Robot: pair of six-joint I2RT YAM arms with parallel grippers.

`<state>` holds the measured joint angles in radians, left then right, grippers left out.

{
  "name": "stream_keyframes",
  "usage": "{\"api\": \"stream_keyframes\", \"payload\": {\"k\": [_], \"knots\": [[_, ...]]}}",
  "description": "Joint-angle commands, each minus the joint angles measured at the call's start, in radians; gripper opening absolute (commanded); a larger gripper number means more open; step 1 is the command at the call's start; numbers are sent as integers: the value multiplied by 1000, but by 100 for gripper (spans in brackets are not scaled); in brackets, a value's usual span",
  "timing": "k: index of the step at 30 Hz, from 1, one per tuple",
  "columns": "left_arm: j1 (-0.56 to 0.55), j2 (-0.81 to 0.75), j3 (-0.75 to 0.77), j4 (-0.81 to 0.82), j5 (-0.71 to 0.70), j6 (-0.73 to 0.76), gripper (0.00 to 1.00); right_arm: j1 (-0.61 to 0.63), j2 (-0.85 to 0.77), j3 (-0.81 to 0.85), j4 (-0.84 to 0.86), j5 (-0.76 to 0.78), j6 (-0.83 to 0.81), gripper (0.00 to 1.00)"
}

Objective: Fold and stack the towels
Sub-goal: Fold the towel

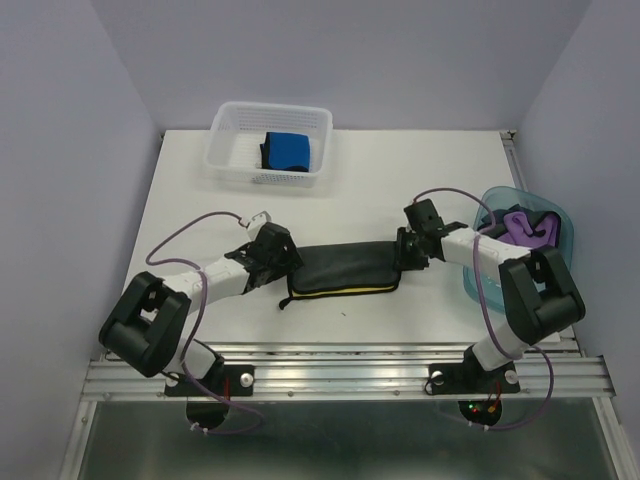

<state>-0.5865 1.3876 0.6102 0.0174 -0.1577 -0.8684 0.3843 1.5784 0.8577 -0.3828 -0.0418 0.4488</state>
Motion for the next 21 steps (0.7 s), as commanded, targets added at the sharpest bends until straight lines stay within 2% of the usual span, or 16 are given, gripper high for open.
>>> {"api": "stream_keyframes", "payload": {"k": [1,3,7,10,13,14,16,21], "knots": [[8,62,19,12,-2,46,68,-7,-3,-48,32,0,16,33],[8,70,14,26,13,51,58,-7,-3,-71,42,-15,21,32],[8,64,-7,53,38,54,22,7,3,-100,73,-56,30,31],[8,71,-10,56,37,49,3,16,6,-109,68,-47,34,30],[8,91,-10,61,40,48,0,27,-12,-129,71,-46,39,20],[8,94,-9,64,44,48,0,28,-17,-137,74,-44,41,10],[8,102,-9,67,47,49,0,28,-35,-140,73,-24,39,1],[8,80,-20,81,55,55,0,33,-148,-91,12,22,-1,1]]}}
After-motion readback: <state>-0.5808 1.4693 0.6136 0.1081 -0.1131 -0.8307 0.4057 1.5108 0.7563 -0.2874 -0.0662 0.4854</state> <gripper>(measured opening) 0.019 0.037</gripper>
